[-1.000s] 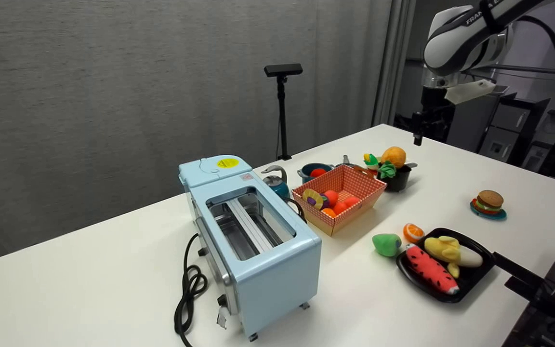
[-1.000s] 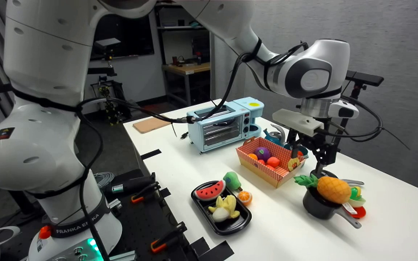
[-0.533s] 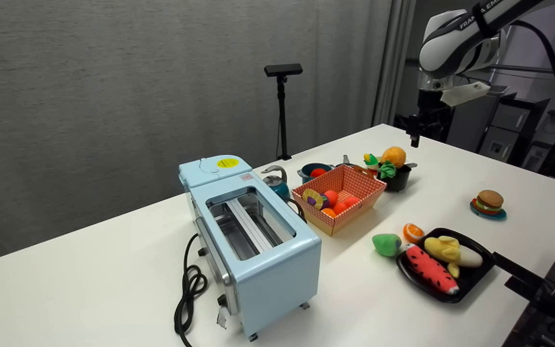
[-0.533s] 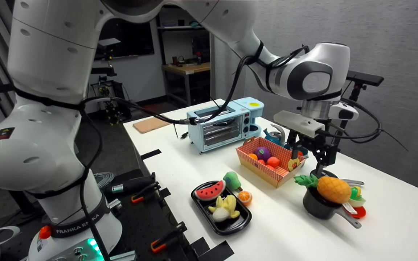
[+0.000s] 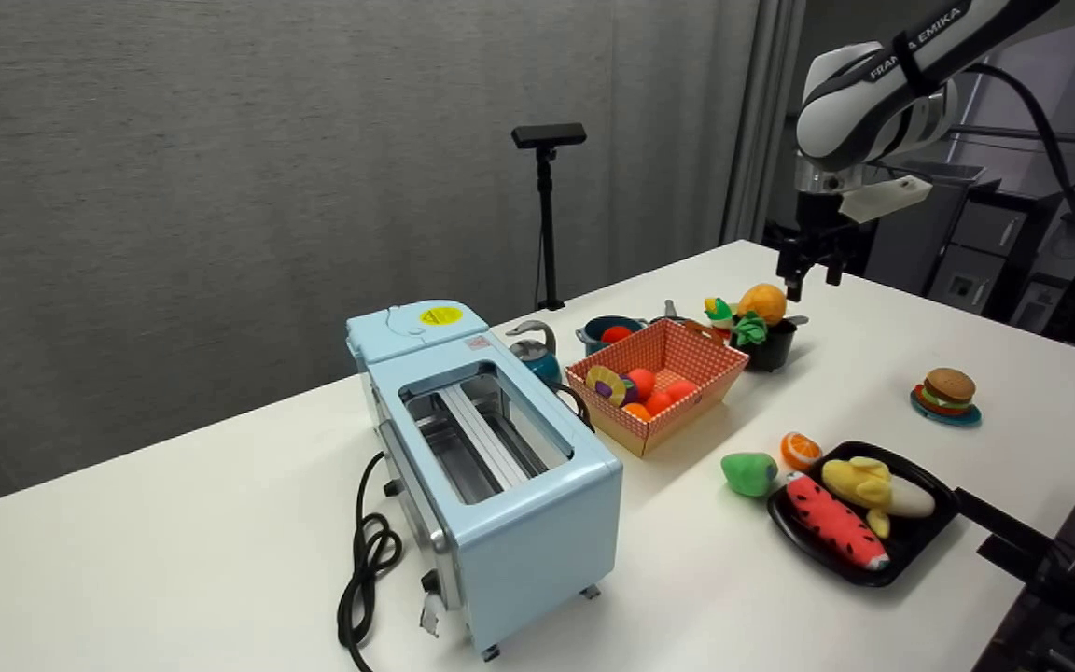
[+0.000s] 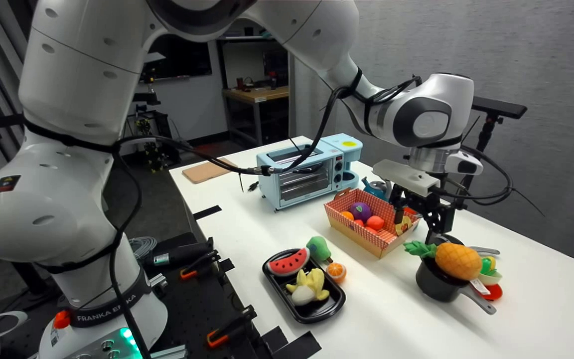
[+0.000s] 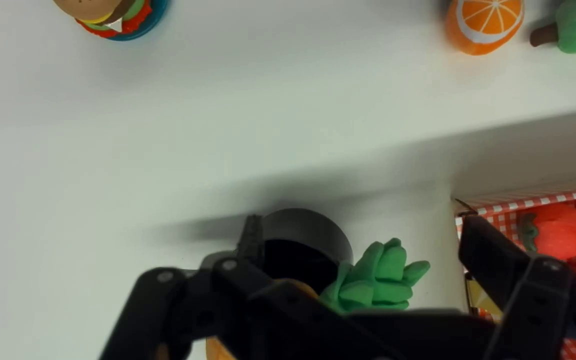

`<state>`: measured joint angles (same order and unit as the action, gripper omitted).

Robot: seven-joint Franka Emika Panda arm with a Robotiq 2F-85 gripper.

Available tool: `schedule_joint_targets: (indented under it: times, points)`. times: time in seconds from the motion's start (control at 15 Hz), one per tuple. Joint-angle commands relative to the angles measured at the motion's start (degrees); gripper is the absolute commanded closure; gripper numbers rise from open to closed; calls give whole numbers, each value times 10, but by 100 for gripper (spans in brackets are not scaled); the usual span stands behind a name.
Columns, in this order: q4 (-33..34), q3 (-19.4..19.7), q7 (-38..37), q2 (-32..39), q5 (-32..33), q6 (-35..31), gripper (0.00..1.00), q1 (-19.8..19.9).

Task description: Move the pineapple plush toy from the pot to the box

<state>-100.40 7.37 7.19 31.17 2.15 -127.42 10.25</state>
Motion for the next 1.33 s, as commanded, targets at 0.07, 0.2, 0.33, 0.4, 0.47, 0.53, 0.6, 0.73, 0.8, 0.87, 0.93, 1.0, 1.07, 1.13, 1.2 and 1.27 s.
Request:
schedule_joint_targets:
  times: [0.07, 0.2, 0.33, 0.4, 0.47, 0.53, 0.6, 0.73, 0.8, 0.87, 0.93, 1.0, 1.07, 1.13, 1.2, 1.27]
  points:
    - [63, -7, 8, 46, -4, 41, 0, 11]
    - [84, -8, 10, 61, -4, 54, 0, 13]
    - [109, -8, 12, 78, -4, 68, 0, 15]
    - [123, -8, 10, 87, -3, 70, 0, 15]
    - [135, -6, 8, 94, -2, 69, 0, 15]
    - [147, -5, 6, 102, 1, 65, 0, 14]
    - [159, -3, 4, 109, 5, 61, 0, 13]
    - [183, -2, 4, 123, 7, 63, 0, 13]
    - [194, -2, 4, 129, 7, 63, 0, 14]
    - [204, -3, 4, 135, 6, 64, 0, 14]
    - [214, -3, 5, 141, 6, 65, 0, 15]
    - [225, -3, 5, 147, 7, 65, 0, 15]
    - [235, -2, 4, 154, 7, 66, 0, 16]
    - [246, -2, 3, 161, 7, 68, 0, 16]
    - [256, -3, 4, 168, 6, 70, 0, 17]
    - [267, -3, 3, 175, 5, 73, 0, 19]
